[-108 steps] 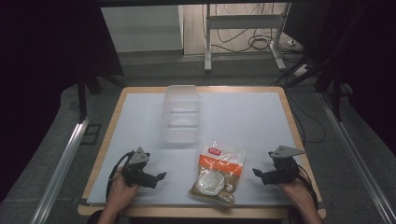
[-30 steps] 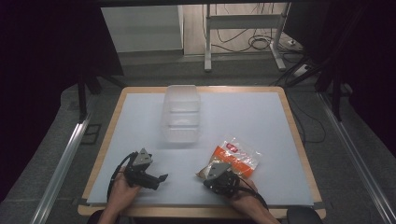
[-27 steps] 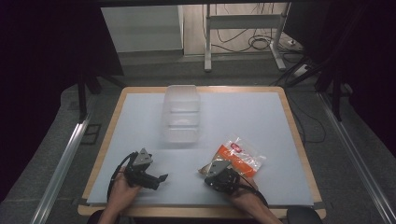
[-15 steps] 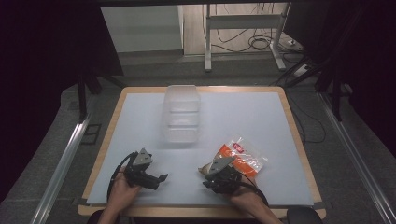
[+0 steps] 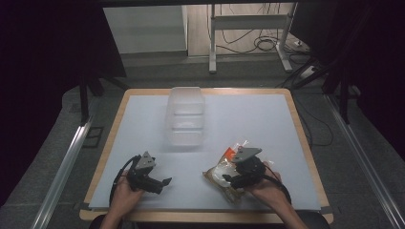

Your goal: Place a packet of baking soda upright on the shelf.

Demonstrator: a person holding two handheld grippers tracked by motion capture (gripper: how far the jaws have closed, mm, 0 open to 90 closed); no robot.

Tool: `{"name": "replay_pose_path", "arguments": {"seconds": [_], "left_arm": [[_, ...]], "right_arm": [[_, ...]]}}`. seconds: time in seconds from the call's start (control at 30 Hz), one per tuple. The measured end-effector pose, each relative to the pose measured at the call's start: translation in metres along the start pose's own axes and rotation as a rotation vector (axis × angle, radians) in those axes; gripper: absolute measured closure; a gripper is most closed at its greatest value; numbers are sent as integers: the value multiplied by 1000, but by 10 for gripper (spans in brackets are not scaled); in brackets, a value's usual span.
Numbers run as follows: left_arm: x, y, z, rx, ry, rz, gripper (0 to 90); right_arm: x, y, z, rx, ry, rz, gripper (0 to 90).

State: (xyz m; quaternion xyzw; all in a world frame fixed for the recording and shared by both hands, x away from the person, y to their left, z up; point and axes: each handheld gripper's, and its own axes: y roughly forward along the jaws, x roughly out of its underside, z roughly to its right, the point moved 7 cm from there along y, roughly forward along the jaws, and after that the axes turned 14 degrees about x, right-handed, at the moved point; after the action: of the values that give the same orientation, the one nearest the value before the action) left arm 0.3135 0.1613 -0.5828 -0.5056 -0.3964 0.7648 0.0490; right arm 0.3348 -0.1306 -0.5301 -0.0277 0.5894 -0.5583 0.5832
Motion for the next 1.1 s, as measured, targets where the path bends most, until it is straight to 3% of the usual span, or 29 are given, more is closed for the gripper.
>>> {"name": "replay_pose_path", "arguments": {"seconds": [0.3,0.57,0.7,0.73,0.93,1.1], "left_arm": [[0,0,0,0,0,-2,0],[1,1,0,5,0,-7,0],[1,1,0,5,0,-8,0],[1,1,0,6,1,-8,0],[1,1,1,5,2,-10,0],[1,2,1,5,3,-11,0]], "right_arm": [[25,1,50,114,34,-36,108],[44,2,78,140,50,-60,81],[51,5,85,136,84,-77,82],[55,7,87,119,114,-84,84],[58,13,82,9,166,-88,93],[58,15,78,-65,189,-92,205]]}}
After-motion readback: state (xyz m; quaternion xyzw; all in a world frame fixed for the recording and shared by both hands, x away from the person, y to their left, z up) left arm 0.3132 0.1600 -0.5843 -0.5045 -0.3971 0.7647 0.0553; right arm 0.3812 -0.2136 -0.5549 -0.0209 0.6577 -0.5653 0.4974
